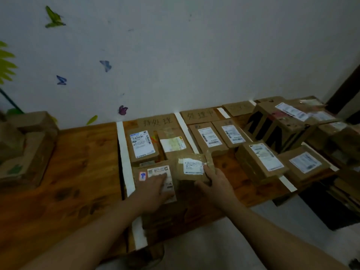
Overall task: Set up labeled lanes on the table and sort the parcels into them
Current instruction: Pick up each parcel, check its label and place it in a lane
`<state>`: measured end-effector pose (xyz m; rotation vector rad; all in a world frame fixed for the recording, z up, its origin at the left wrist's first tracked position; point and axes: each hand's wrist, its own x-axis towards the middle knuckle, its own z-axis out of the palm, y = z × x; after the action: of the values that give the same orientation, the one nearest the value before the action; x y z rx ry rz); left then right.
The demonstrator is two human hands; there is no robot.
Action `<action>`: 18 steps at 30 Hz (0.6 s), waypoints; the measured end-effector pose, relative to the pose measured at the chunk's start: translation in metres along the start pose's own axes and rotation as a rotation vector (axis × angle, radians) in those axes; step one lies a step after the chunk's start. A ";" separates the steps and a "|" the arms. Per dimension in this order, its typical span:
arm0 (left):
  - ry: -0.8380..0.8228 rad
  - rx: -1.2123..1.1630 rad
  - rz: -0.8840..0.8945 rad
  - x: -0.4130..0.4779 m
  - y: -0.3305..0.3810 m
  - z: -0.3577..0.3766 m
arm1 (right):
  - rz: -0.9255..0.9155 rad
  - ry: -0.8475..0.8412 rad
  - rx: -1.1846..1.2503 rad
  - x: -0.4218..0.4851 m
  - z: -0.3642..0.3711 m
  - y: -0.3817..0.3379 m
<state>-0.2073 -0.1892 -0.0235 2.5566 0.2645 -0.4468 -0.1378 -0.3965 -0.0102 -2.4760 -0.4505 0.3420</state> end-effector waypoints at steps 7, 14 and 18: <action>-0.045 0.424 -0.143 -0.014 0.000 0.038 | -0.092 -0.107 0.010 0.032 -0.010 0.048; -0.071 0.343 -0.297 -0.024 0.009 0.030 | -0.162 -0.315 -0.062 0.031 0.025 0.063; -0.078 0.309 -0.304 -0.026 0.016 0.033 | -0.131 -0.336 -0.045 0.033 0.042 0.061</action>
<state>-0.2356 -0.2231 -0.0331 2.7990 0.6014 -0.7499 -0.1070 -0.4090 -0.0842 -2.4220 -0.7608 0.7056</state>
